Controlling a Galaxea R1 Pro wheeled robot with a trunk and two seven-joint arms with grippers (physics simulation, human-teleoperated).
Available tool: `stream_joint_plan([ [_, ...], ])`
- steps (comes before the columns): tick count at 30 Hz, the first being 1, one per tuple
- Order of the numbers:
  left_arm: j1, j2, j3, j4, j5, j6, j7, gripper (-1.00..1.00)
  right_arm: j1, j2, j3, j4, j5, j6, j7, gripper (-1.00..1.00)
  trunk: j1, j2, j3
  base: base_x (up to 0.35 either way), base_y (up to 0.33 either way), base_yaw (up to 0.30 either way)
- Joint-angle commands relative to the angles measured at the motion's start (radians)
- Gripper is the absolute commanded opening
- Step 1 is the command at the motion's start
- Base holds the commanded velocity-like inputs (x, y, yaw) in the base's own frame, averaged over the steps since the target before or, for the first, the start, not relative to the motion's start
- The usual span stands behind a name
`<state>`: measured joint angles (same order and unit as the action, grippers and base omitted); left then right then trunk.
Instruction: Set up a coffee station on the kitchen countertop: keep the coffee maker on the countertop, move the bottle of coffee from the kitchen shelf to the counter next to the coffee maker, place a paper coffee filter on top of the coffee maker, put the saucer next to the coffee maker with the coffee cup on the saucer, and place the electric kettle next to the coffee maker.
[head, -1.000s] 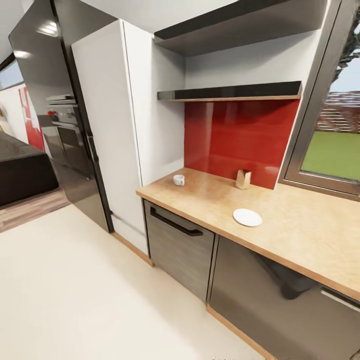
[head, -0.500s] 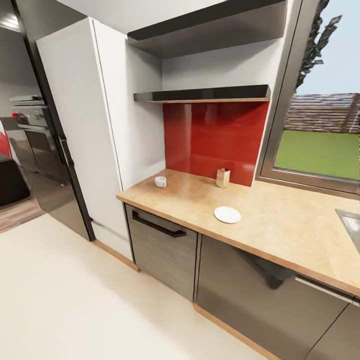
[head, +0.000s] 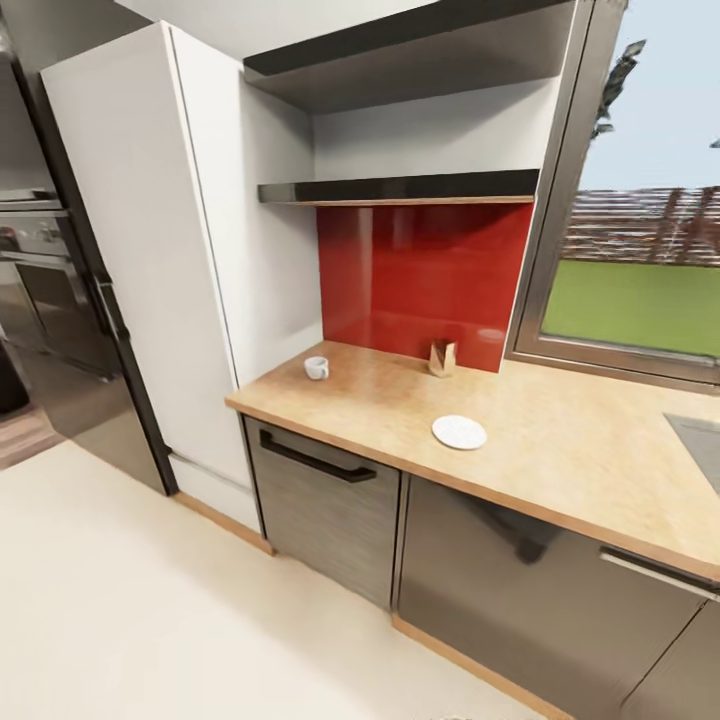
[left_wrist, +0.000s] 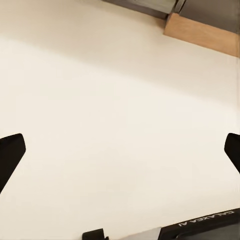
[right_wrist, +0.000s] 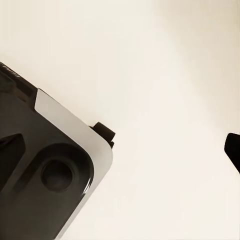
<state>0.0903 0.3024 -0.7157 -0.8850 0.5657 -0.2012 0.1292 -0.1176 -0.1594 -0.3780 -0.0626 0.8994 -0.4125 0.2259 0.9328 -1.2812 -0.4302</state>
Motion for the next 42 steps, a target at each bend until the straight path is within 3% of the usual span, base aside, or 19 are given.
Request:
stream_joint_plan([
  [1,0.0,0.001,-0.005,-0.002,0.008,-0.004,0.007,1.0,-0.001,0.0,-0.009,0.0,0.003,-0.002,0.008,1.0,0.0,-0.001,-0.001,0.007,0.014,-0.269],
  [21,0.0,0.001,-0.005,-0.002,0.008,-0.004,0.007,1.0,-0.001,0.0,-0.008,0.0,0.003,-0.002,0.008,1.0,0.0,-0.001,-0.001,0.001,0.004,-0.274],
  [33,0.0,0.001,-0.005,-0.002,0.008,-0.004,0.007,1.0,-0.001,0.0,-0.007,0.0,0.004,-0.002,0.008,1.0,0.0,-0.001,-0.001,0.0,0.234,-0.108],
  [42,0.0,0.001,-0.005,-0.002,0.008,-0.004,0.008,1.0,-0.001,0.0,-0.007,0.0,0.003,-0.002,0.008,1.0,0.0,-0.001,-0.001,0.0,0.045,-0.262],
])
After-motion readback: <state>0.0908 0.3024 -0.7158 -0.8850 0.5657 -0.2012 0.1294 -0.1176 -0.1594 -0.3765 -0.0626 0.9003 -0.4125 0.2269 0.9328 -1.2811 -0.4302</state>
